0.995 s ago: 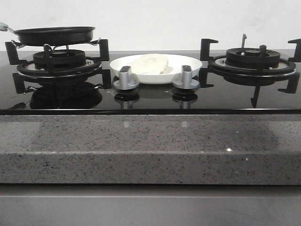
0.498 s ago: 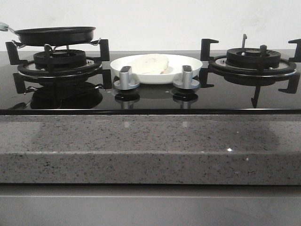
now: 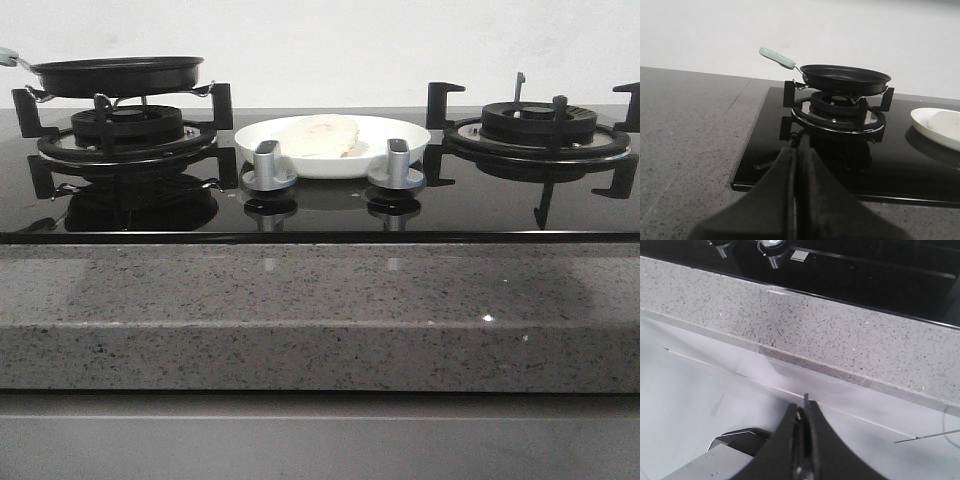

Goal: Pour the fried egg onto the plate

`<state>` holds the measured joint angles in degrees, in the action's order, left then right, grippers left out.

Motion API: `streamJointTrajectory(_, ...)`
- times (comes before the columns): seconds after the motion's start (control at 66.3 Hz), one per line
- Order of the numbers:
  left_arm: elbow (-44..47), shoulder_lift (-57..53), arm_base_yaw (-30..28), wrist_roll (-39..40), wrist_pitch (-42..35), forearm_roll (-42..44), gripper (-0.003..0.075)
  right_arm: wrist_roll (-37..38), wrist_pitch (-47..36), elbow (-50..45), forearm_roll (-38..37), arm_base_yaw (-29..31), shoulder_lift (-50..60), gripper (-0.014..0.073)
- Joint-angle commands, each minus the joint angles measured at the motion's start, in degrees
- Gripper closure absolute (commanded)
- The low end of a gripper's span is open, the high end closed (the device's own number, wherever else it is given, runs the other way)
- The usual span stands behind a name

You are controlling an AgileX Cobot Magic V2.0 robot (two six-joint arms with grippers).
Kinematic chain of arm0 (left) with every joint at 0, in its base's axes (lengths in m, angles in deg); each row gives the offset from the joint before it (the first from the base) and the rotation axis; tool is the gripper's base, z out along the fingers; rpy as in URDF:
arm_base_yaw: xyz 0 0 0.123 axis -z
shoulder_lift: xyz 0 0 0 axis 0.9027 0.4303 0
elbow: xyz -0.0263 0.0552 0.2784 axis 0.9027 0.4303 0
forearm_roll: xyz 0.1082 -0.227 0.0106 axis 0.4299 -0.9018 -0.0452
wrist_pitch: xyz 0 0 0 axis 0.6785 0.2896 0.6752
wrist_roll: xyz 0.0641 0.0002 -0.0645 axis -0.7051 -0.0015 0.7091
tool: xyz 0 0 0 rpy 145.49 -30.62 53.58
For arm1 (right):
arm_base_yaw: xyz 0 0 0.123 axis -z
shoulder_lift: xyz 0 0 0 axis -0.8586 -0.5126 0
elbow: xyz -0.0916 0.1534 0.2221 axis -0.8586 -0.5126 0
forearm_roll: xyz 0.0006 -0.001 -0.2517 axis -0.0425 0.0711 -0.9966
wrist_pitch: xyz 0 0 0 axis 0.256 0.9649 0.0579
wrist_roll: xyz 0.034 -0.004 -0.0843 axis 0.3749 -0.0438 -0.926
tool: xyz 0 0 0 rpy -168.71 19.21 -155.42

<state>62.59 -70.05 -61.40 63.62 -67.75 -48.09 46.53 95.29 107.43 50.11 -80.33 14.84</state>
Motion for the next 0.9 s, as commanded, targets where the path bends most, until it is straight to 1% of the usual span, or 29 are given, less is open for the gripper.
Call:
streamJointTrajectory(0.0,0.31,-0.75,0.51,0.30,-4.90,-0.38,0.0740,-0.20,-2.88,1.20,-0.37,0.09,-0.43,0.0703)
streamJointTrajectory(0.241,0.31,-0.75,0.51,0.30,-4.90,-0.38,0.0740,-0.20,-3.56,1.20,-1.61,0.09,-0.32,0.0703)
streamJointTrajectory(0.332,0.31,-0.75,0.51,0.30,-4.90,-0.38,0.0740,-0.80,-7.33,0.25,-3.17,0.24,0.41,0.0703)
streamJointTrajectory(0.452,0.31,-0.75,0.51,0.30,-4.90,-0.38,0.0740,-6.03,-14.69,-4.65,-3.42,3.75,2.94,0.0703)
streamJointTrajectory(0.543,0.31,-0.75,0.51,0.30,-4.90,-0.38,0.0740,-9.87,-21.69,-10.62,-3.12,7.04,5.96,0.0703)
streamJointTrajectory(0.664,0.31,-0.75,0.51,0.30,-4.90,-0.38,0.0740,-9.97,-36.23,-20.87,-2.52,13.06,12.07,0.0703)
streamJointTrajectory(0.845,0.31,-0.75,0.51,0.30,-4.90,-0.38,0.0740,-9.97,-56.17,-35.81,-2.48,20.32,22.09,0.0703)
streamJointTrajectory(0.89,0.31,-0.75,0.51,0.30,-4.90,-0.38,0.0740,-9.97,-59.41,-38.72,-2.48,21.62,23.89,0.0703)
